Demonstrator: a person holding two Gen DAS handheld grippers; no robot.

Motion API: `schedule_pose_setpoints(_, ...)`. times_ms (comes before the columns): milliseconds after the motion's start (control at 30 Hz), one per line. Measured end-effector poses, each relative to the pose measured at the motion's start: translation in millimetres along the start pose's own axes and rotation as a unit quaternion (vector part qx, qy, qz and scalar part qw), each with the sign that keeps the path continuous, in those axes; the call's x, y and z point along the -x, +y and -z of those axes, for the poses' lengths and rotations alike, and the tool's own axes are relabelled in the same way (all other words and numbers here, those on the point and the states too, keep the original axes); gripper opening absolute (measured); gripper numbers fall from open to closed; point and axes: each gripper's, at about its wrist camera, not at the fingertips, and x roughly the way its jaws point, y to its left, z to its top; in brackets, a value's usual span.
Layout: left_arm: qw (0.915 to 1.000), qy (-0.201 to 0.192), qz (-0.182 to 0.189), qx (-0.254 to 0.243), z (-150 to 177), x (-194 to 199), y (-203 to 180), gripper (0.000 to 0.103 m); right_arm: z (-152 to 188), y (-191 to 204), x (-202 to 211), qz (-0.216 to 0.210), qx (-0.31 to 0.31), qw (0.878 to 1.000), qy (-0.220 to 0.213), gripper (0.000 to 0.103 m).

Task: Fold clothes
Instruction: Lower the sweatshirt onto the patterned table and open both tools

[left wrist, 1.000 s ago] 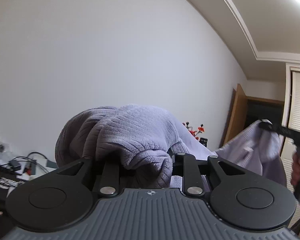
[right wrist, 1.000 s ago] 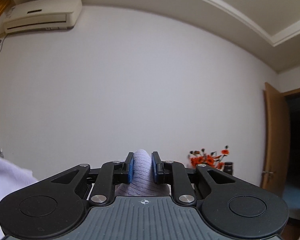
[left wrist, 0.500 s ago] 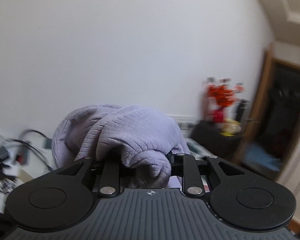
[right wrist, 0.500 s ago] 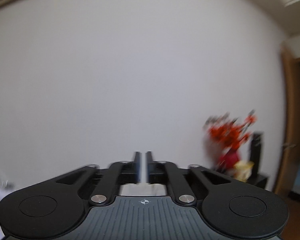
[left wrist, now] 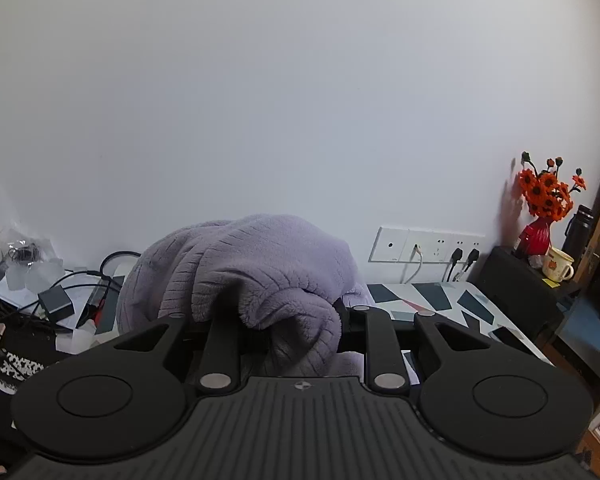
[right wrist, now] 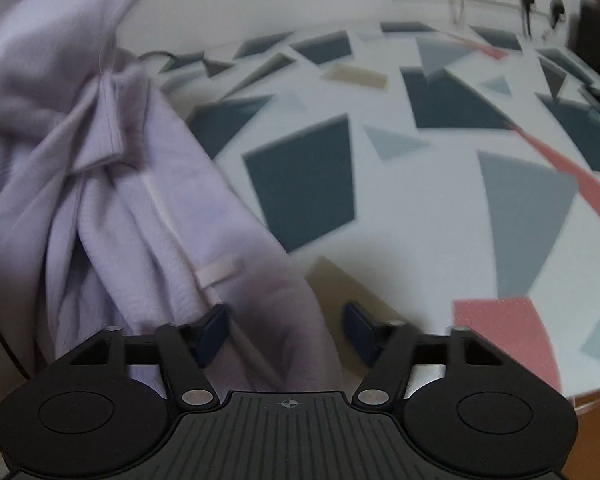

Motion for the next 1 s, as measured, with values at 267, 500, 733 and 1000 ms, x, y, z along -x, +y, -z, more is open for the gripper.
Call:
schedule_pose_setpoints(267, 0.9980, -0.010, 0.059, -0.019, -6, 30, 1, 0.025, -4, 25, 38, 0.049, -0.034, 0.998, -0.025, 0.008)
schedule_pose_setpoints(500, 0.9845, -0.035, 0.170, -0.023, -17, 72, 5, 0.025, -21, 31, 181, 0.119, -0.125, 0.966, -0.192, 0.007)
schedule_pose_setpoints(733, 0.9635, -0.079, 0.256, 0.003, -32, 99, 5, 0.025, -61, 64, 320, 0.221, -0.097, 0.907, -0.344, 0.007)
schedule_pose_setpoints(1000, 0.9631, -0.084, 0.247, 0.066, -29, 84, -9, 0.025, -198, 46, 347, 0.241, 0.011, 0.880, -0.410, 0.008)
